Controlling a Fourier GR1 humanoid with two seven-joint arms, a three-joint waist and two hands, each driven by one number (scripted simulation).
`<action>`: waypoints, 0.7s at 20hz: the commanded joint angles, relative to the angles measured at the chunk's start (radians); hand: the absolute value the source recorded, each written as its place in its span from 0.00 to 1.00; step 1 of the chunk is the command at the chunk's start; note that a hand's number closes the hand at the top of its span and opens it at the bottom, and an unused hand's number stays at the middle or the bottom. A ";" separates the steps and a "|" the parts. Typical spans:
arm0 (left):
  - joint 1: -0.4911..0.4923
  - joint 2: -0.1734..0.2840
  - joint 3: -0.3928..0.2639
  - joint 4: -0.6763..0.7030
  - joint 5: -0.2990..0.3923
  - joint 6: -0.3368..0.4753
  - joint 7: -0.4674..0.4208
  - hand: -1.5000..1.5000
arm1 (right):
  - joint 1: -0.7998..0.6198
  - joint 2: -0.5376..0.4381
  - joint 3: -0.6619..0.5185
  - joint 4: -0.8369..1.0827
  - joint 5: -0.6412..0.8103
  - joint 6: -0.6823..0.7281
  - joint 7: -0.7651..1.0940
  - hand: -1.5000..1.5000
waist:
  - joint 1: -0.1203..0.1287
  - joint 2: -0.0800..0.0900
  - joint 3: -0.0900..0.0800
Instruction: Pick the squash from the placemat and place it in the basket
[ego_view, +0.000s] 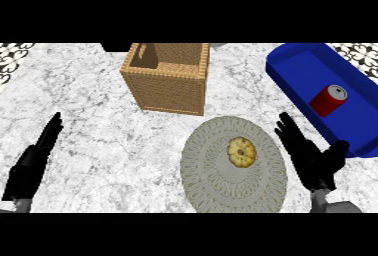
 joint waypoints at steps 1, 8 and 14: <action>0.002 -0.024 0.024 -0.022 0.011 0.006 -0.011 0.50 | -0.052 -0.054 0.011 -0.082 0.091 -0.014 -0.025 1.00 | 0.015 0.041 -0.009; -0.149 -0.110 0.040 -0.044 0.103 0.033 0.142 0.50 | -0.362 -0.210 0.149 -0.245 0.313 0.153 -0.295 1.00 | 0.054 0.045 -0.006; -0.194 -0.109 0.057 -0.045 0.103 0.071 0.228 0.50 | -0.311 -0.094 0.257 -0.175 0.852 -0.335 -0.224 0.00 | 0.008 0.037 -0.009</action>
